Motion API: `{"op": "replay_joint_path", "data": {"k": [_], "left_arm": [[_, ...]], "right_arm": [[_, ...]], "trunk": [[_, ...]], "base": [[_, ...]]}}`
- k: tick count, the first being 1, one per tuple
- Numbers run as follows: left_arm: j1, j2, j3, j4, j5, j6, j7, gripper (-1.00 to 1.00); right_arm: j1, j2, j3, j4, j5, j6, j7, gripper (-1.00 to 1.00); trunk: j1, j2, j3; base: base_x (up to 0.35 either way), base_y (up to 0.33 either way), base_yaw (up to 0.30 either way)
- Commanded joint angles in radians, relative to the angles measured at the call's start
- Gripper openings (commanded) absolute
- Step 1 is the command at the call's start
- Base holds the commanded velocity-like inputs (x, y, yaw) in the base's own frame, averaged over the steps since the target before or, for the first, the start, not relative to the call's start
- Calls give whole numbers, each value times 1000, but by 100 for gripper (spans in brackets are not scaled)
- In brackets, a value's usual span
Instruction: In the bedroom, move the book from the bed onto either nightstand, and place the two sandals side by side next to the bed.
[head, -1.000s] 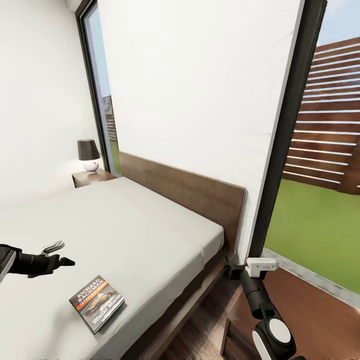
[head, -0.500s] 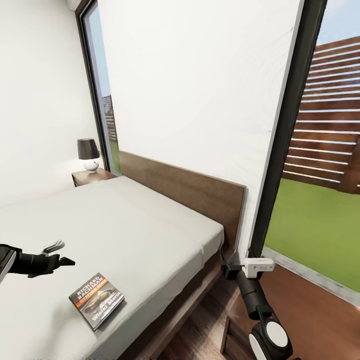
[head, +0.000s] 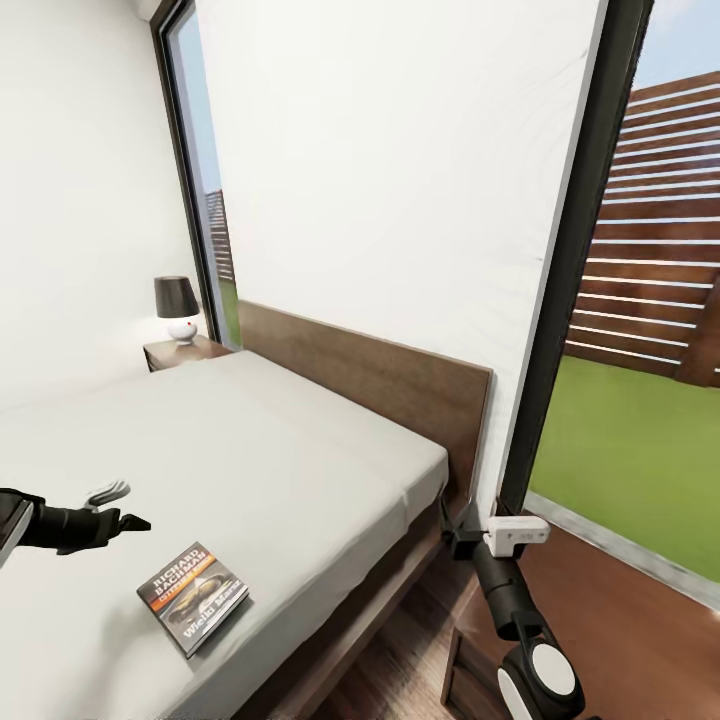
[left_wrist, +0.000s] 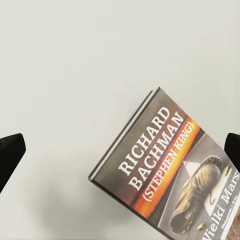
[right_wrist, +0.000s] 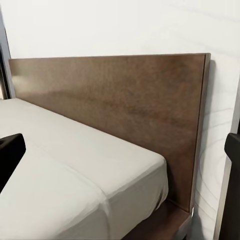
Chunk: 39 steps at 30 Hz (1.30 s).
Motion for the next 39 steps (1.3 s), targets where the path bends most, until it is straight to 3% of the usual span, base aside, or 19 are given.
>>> {"op": "replay_joint_path", "data": {"k": [1,9,16,22,34,39], "left_arm": [[-1,-1,6,-1,-11,6,-9,100],[0,-1,6,-1,-11,5,-9,100],[-1,-2,6,-1,-12,3,-9,100],[-1,-3,6,-1,-12,3,-9,100],[0,-3,6,-33,-11,3,-9,100],[0,-3,6,-51,-12,3,-9,100]], "right_arm": [[-1,-1,3,0,-7,-4,-7,100],[-1,-1,4,0,-7,-3,-7,100],[-2,-1,4,0,-7,-3,-7,100],[-2,-1,4,0,-7,-3,-7,100],[-2,-1,4,0,-6,-3,-7,100],[-2,-1,4,0,-6,-3,-7,100]], "trunk": [[4,-7,-4],[34,-63,-29],[34,-63,-29],[57,-105,-48],[57,-105,-48],[76,-140,-64]], "base": [[0,0,0],[0,0,0],[0,0,0],[0,0,0],[0,0,0],[0,0,0]]}}
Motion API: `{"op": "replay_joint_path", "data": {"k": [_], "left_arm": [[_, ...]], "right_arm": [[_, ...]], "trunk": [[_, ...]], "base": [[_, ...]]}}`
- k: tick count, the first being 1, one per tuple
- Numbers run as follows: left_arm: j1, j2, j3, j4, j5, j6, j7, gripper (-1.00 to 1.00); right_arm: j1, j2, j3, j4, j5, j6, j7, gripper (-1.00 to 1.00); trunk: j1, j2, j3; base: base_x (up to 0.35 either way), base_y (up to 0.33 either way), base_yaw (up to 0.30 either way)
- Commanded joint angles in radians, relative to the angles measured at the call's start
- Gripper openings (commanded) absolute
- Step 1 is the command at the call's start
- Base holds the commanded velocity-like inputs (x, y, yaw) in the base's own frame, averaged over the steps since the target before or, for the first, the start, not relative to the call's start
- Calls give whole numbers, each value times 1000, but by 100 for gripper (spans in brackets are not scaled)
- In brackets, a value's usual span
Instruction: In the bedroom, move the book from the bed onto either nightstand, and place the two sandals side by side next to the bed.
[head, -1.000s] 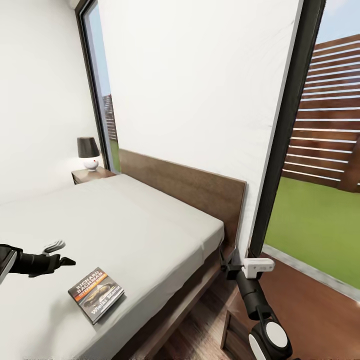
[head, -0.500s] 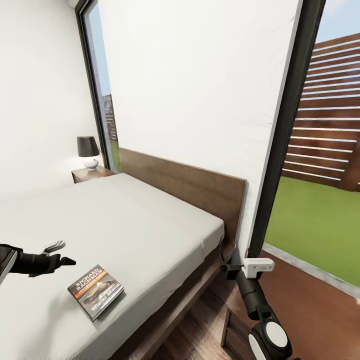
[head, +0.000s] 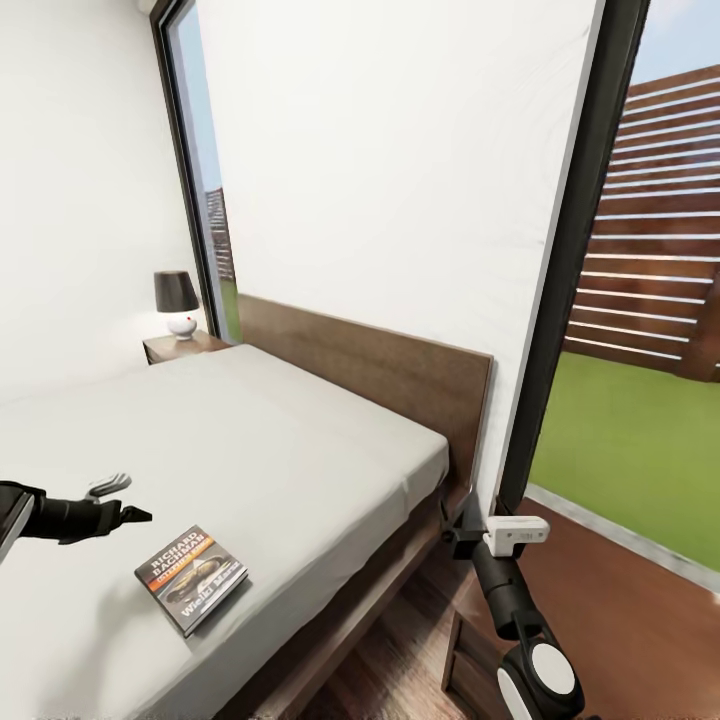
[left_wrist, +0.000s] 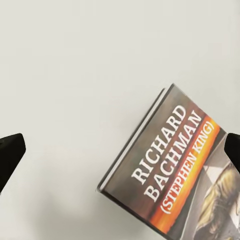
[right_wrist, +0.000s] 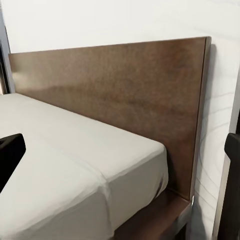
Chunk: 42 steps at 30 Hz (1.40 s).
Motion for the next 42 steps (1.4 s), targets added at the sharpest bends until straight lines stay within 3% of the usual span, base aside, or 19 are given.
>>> {"op": "replay_joint_path", "data": {"k": [1,10,18,26,32,42], "left_arm": [[-1,-1,5,-4,-10,6,-9,100],[-1,-1,5,-15,-11,6,-9,100],[-1,-1,5,-16,-11,6,-9,100],[-1,-1,5,-17,-11,6,-9,100],[-1,-1,4,-17,-11,6,-8,100],[-1,-2,4,-17,-11,6,-8,100]], "right_arm": [[-1,-1,3,0,-7,-4,-7,100],[-1,-1,3,0,-7,-3,-7,100],[-1,-1,4,0,-7,-3,-7,100],[-1,-1,4,1,-7,-2,-7,100],[-1,-1,5,2,-7,-2,-7,100],[-1,-1,5,2,-7,-1,-7,100]], "trunk": [[4,-8,-4],[11,-22,-11],[42,-78,-36],[42,-78,-36],[65,-120,-54],[73,-134,-61]], "base": [[0,0,0],[0,0,0],[0,0,0],[0,0,0],[0,0,0],[0,0,0]]}}
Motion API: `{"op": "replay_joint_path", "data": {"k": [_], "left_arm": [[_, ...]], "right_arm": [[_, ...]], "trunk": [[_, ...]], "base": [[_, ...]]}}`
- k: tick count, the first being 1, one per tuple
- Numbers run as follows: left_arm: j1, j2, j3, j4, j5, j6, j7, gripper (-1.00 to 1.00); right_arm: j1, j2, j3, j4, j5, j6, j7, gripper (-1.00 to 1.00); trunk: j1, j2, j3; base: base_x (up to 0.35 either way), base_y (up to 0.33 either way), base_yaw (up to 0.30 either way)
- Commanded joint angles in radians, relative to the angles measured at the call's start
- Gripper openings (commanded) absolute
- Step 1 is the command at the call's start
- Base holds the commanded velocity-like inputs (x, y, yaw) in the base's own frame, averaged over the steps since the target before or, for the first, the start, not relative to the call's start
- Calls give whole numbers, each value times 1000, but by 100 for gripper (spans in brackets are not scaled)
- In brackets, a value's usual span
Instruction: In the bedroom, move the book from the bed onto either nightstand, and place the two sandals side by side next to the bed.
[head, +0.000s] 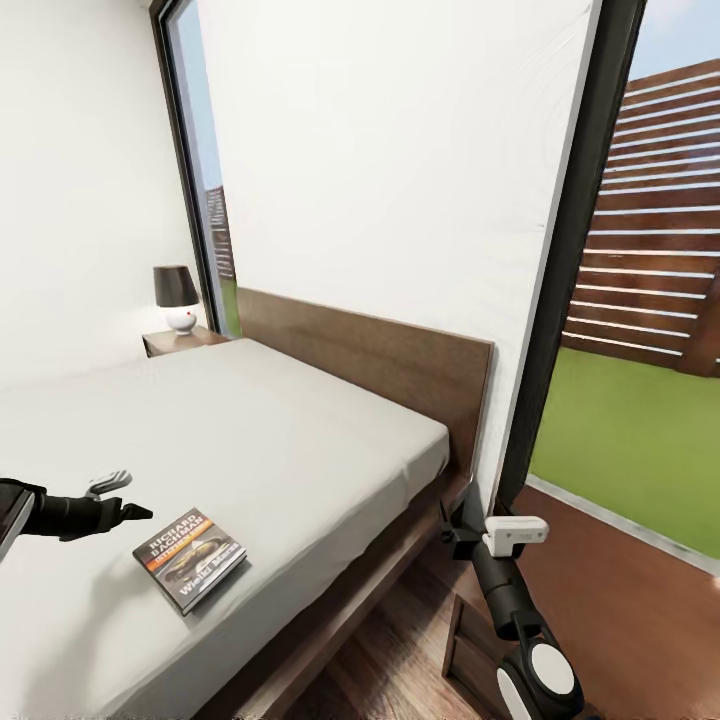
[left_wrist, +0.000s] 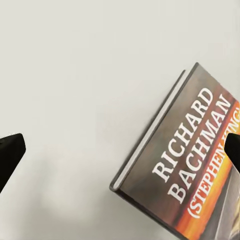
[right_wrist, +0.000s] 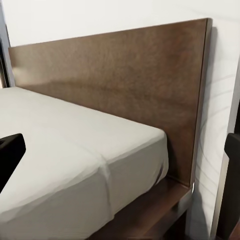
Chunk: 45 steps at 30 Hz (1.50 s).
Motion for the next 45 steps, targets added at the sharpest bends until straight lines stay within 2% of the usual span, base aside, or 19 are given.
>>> {"op": "replay_joint_path", "data": {"k": [1,3,11,16,45], "left_arm": [[-1,-1,5,-1,-10,5,-9,100],[-1,-1,5,-1,-10,5,-9,100],[-1,0,4,-1,-10,4,-9,100],[-1,0,5,-1,-10,4,-9,100],[-1,-1,4,-29,-10,3,-8,100]], "right_arm": [[-1,-1,3,0,-7,-4,-7,100],[-1,-1,3,1,-7,-4,-7,100],[-1,-1,3,2,-7,-3,-7,100],[-1,0,3,3,-7,-3,-7,100],[-2,0,15,9,-7,-2,-8,100]], "trunk": [[4,-8,-4],[11,-22,-11],[11,-22,-11],[24,-44,-28],[24,-44,-28]], "base": [[0,0,0],[0,0,0],[0,0,0],[0,0,0],[-11,0,0]]}}
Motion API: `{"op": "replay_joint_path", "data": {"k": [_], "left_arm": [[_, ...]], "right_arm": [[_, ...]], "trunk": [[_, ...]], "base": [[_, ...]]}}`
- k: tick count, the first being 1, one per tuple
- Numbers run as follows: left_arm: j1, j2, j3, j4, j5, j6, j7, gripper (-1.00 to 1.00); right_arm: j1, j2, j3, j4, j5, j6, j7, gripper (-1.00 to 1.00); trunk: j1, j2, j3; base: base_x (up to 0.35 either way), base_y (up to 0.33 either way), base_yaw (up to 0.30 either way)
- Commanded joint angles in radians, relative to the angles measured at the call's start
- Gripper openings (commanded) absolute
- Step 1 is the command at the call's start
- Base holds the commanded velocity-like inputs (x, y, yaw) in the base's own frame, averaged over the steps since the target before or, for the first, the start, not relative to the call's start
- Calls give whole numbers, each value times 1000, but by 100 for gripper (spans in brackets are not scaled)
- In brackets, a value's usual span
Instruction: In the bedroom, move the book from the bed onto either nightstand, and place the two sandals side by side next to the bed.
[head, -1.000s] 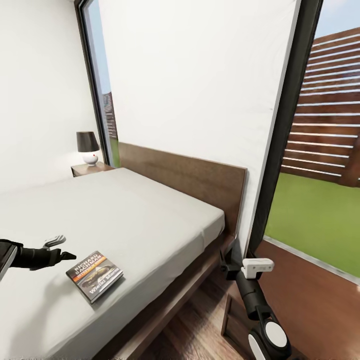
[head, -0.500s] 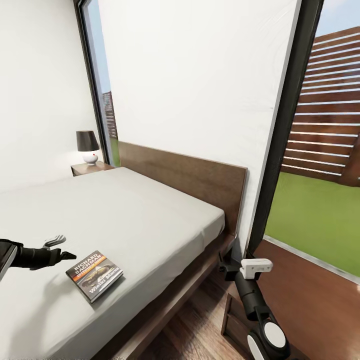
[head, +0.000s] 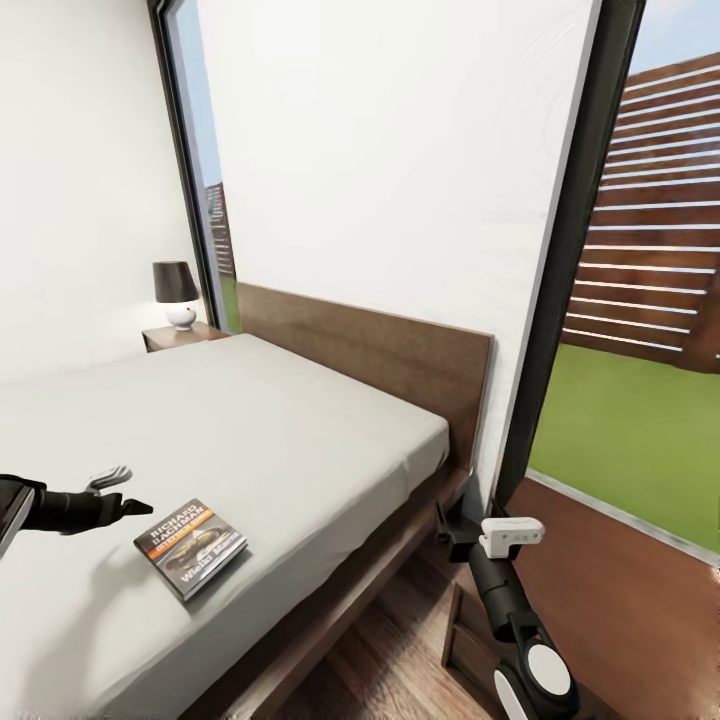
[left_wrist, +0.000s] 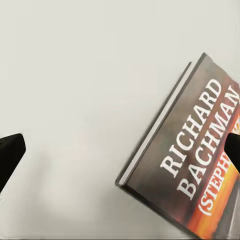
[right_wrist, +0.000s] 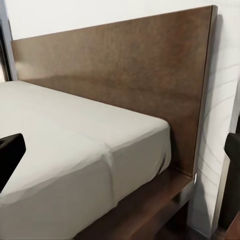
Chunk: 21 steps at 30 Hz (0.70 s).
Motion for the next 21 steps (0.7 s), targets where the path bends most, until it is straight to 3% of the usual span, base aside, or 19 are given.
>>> {"op": "replay_joint_path", "data": {"k": [1,21], "left_arm": [[-1,-1,5,-1,-11,5,-9,100],[-1,-1,5,-6,-11,5,-9,100]], "right_arm": [[-1,-1,3,0,-7,-4,-6,100],[-1,-1,5,0,-7,-4,-7,100]], "trunk": [[0,0,-1],[0,0,-1]], "base": [[-116,0,0],[-31,0,0]]}}
